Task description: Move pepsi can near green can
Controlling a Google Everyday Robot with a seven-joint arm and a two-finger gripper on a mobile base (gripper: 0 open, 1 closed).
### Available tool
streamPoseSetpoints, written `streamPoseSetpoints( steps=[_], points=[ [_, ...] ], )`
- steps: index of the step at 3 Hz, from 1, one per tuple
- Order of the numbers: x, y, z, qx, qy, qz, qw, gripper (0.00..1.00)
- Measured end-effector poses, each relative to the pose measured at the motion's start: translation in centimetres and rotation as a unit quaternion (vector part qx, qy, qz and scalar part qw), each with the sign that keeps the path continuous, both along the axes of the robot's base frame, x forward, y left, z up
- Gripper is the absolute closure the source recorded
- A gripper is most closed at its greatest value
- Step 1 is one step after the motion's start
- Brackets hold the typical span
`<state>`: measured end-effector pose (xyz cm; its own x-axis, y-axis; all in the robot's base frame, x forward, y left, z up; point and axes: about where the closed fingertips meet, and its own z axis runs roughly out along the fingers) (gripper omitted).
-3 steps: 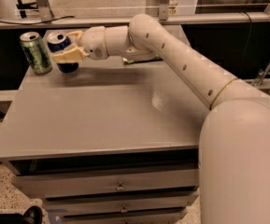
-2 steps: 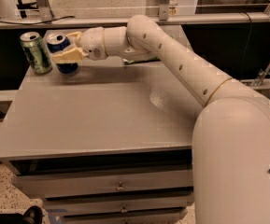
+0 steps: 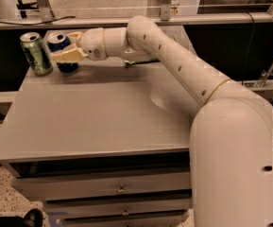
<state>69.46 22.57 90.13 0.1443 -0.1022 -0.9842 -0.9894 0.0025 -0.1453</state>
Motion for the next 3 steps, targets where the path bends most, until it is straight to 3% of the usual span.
streamPoseSetpoints(
  steps=[1,2,3],
  points=[
    [0.14,0.11,-0.03,0.002,0.001,0.000,1.0000,0.13],
    [0.01,0.09,-0.31,0.004,0.005,0.000,1.0000,0.00],
    [-0.44,-0.53,-0.59,0.003,0.008,-0.001,1.0000,0.00]
  ],
)
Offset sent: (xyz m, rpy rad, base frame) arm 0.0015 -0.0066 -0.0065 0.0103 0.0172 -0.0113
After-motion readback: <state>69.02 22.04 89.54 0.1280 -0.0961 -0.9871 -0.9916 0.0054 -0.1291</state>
